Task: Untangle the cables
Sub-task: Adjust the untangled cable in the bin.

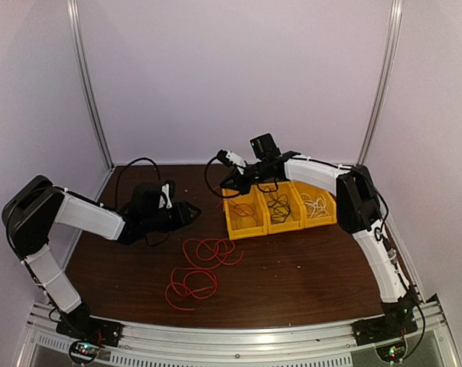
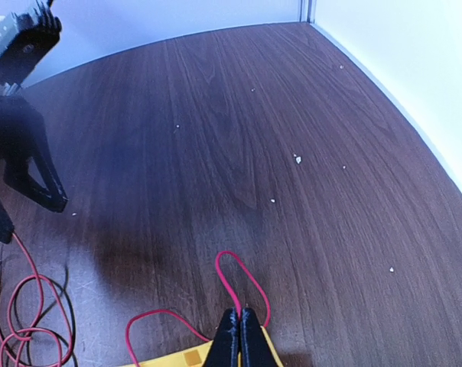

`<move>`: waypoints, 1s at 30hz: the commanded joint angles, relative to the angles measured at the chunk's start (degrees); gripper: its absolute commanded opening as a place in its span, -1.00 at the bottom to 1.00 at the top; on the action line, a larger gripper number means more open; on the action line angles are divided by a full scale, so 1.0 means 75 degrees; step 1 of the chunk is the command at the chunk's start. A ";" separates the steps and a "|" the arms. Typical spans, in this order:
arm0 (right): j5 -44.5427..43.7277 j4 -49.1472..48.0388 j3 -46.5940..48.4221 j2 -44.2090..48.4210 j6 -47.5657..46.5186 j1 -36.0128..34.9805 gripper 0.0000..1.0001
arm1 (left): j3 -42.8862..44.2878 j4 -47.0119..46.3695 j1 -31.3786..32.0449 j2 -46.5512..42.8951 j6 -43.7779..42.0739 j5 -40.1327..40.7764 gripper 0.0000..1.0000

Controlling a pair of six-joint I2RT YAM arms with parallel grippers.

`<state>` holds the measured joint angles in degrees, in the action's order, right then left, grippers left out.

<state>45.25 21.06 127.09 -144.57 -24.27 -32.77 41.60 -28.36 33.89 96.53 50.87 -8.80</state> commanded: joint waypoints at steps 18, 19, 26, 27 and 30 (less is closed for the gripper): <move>0.0015 0.0579 -0.2132 0.3141 -0.0951 0.0251 -1.00 | -0.0067 -0.0585 -0.0042 0.0395 0.0129 -0.0053 0.08; -0.0026 0.0573 -0.2269 0.3222 -0.0993 0.0297 -1.00 | -0.0055 -0.0605 -0.0042 0.0437 0.0145 -0.0067 0.08; -0.0088 0.0575 -0.2857 0.3645 -0.1042 0.0618 -1.00 | 0.0072 -0.0727 -0.0030 0.0671 0.0263 -0.0207 0.08; -0.0111 0.0531 -0.2939 0.3679 -0.1041 0.0671 -1.00 | 0.0086 -0.0746 -0.0030 0.0687 0.0269 -0.0224 0.08; -0.0107 0.0565 -0.3070 0.3754 -0.1008 0.0837 -1.00 | 0.0095 -0.0862 -0.0019 0.0748 0.0300 -0.0291 0.08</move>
<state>45.15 25.08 105.45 -120.11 -31.57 -27.90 41.52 -30.39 33.89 101.16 52.49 -9.69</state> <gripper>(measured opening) 0.005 0.541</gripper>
